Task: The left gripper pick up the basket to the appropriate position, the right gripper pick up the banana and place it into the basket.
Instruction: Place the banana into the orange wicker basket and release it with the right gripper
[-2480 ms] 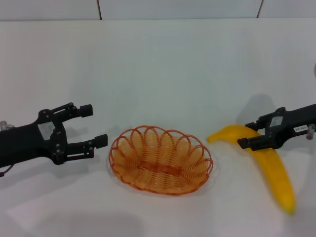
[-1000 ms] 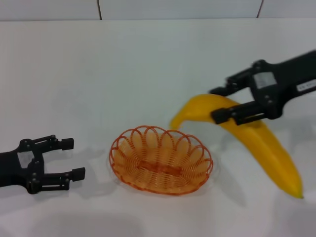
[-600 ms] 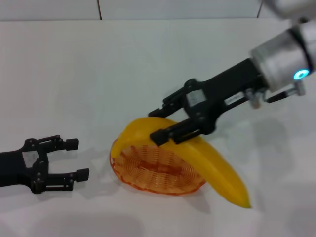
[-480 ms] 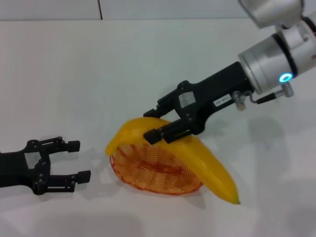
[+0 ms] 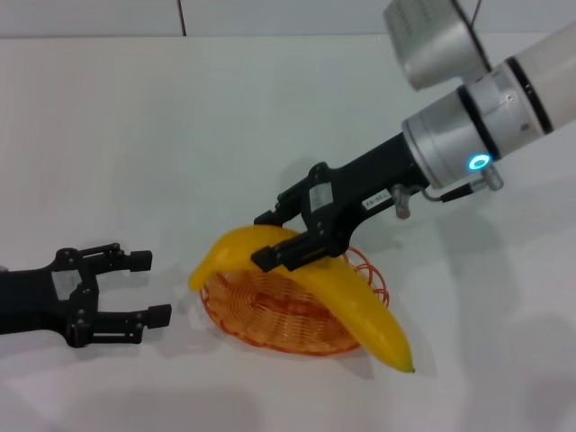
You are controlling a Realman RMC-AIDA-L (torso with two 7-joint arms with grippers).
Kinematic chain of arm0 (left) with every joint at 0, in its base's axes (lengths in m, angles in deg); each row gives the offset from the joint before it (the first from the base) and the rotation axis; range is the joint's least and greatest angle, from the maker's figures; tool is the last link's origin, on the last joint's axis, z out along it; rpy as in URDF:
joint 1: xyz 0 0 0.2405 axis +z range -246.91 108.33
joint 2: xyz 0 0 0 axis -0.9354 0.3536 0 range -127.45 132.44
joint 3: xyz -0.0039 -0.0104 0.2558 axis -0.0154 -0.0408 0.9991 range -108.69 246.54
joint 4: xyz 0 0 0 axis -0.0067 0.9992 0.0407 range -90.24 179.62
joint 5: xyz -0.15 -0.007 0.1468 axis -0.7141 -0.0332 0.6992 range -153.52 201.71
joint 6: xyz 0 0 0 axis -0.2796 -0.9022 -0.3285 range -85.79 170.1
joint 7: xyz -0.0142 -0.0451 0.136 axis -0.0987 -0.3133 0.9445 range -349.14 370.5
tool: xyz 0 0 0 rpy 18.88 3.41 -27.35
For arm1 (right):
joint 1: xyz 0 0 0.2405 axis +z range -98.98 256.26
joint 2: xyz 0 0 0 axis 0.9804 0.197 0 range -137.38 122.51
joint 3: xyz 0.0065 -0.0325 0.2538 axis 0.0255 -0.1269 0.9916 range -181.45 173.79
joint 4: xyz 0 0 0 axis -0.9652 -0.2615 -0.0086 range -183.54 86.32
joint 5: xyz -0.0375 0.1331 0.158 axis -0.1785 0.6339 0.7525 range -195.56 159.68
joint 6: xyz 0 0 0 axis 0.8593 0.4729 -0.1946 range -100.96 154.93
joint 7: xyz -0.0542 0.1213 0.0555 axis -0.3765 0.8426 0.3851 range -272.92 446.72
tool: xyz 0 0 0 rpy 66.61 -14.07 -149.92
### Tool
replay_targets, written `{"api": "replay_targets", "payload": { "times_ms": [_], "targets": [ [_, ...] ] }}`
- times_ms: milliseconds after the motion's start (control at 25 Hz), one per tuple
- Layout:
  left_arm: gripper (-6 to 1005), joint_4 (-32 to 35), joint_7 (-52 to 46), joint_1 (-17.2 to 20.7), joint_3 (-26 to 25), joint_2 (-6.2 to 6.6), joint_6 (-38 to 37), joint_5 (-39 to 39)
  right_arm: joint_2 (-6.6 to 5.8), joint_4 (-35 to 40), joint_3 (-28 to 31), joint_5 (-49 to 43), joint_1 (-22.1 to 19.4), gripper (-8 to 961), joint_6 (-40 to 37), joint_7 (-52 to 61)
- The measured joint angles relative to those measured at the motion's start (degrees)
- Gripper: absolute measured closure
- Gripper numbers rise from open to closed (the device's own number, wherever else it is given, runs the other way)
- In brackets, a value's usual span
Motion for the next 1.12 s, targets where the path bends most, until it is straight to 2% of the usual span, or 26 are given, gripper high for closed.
{"api": "replay_targets", "payload": {
  "times_ms": [320,480,600,720,880,1120],
  "targets": [
    [107,0.0,-0.9,-0.5,0.0,-0.06,0.1,0.3,0.21,-1.8,-5.9,2.9,0.5,357,3.2,-0.7],
    [108,0.0,-0.9,-0.4,0.0,-0.06,0.1,0.3,0.10,-1.5,-6.8,4.7,0.4,351,3.1,-0.7],
    [109,0.0,-1.0,-0.3,0.0,-0.06,0.1,0.3,0.04,-1.4,-6.8,4.8,0.3,242,3.0,-0.7],
    [109,0.0,-1.0,-0.2,0.0,-0.06,0.1,0.4,-0.22,-1.2,-6.3,4.8,0.2,134,2.3,-0.8],
    [110,0.0,-1.0,0.0,0.0,-0.06,0.2,0.4,-0.59,1.1,-5.1,4.8,-1.3,125,0.4,-0.7],
    [112,0.0,-1.0,-0.1,0.0,-0.17,0.2,0.4,-1.07,7.0,1.2,4.4,-6.7,130,-6.5,-4.4]
  ]
}}
